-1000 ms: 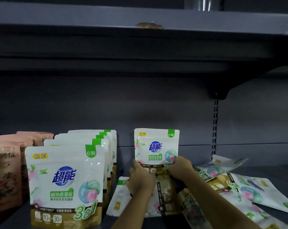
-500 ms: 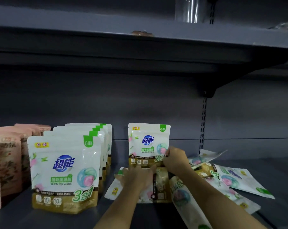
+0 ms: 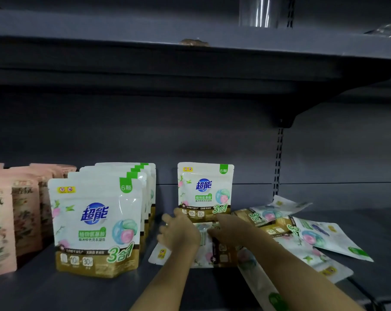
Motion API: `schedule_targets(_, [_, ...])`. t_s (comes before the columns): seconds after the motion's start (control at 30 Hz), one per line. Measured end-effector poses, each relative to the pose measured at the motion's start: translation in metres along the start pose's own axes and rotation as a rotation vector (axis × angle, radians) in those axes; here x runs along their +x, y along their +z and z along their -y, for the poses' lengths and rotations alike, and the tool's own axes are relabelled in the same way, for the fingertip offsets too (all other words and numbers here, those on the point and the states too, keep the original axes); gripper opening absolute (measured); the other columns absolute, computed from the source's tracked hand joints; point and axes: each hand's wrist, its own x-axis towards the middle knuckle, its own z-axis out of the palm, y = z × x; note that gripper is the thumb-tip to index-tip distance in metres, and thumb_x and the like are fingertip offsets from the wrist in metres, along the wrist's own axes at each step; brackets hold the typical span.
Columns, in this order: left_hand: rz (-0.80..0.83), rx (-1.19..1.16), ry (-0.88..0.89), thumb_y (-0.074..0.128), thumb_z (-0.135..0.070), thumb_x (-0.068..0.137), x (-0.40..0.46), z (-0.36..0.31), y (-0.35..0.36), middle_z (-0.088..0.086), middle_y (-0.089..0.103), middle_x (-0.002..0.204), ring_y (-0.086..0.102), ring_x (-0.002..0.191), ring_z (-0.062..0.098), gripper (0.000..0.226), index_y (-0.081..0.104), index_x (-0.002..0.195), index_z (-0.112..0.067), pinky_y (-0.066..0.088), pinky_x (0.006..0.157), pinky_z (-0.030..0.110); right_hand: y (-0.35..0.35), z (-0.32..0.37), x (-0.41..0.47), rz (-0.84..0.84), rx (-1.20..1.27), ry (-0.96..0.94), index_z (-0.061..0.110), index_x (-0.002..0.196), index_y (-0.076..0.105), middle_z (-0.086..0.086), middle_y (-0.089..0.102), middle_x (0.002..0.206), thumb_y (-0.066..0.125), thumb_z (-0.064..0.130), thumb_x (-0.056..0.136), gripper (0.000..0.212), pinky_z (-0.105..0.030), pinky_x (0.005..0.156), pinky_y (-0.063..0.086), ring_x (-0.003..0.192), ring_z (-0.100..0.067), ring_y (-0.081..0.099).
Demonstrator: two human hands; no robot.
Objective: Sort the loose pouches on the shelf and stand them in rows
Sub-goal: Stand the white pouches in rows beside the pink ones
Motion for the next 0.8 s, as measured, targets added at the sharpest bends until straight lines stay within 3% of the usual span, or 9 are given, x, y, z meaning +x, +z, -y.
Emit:
schedule_targets(0.23, [0.062, 0.028, -0.022, 0.057, -0.026, 0.086, 0.0, 0.002, -0.004, 0.016, 0.037, 0.14, 0.035, 0.129, 0.033, 0.055, 0.031, 0.133, -0.014, 0.026, 0.107, 0.042, 0.001, -0.001, 0.002, 0.017, 0.031, -0.009, 0.01, 0.131, 0.045, -0.011, 0.051, 0.137, 0.047, 0.034, 0.093, 0.045, -0.033, 0.1, 0.041, 0.123, -0.027, 0.049])
schedule_targets(0.47, [0.017, -0.01, 0.038, 0.059, -0.03, 0.084, 0.004, 0.019, -0.001, 0.011, 0.041, 0.14, 0.035, 0.13, 0.028, 0.058, 0.033, 0.133, -0.015, 0.027, 0.104, 0.038, 0.003, 0.003, 0.019, 0.117, 0.092, 0.039, 0.023, 0.137, 0.04, -0.005, 0.048, 0.141, 0.057, 0.049, 0.082, 0.063, -0.037, 0.105, 0.04, 0.128, -0.026, 0.045])
schedule_targets(0.7, [0.005, -0.063, 0.044, 0.052, -0.031, 0.089, 0.005, 0.019, 0.0, 0.011, 0.04, 0.139, 0.035, 0.128, 0.03, 0.048, 0.035, 0.13, -0.014, 0.027, 0.105, 0.039, -0.007, 0.007, 0.023, -0.07, 0.021, 0.057, 0.01, 0.125, 0.05, -0.009, 0.053, 0.126, 0.075, 0.058, 0.061, 0.083, -0.037, 0.097, 0.048, 0.115, -0.027, 0.051])
schedule_targets(0.8, [0.017, -0.159, 0.065, 0.048, -0.037, 0.091, 0.004, 0.015, 0.001, 0.013, 0.042, 0.137, 0.039, 0.127, 0.032, 0.049, 0.035, 0.131, -0.012, 0.029, 0.105, 0.042, -0.017, 0.007, 0.019, -0.143, 0.067, 0.073, 0.011, 0.116, 0.059, -0.009, 0.059, 0.12, 0.079, 0.056, 0.057, 0.077, -0.034, 0.092, 0.05, 0.108, -0.025, 0.056])
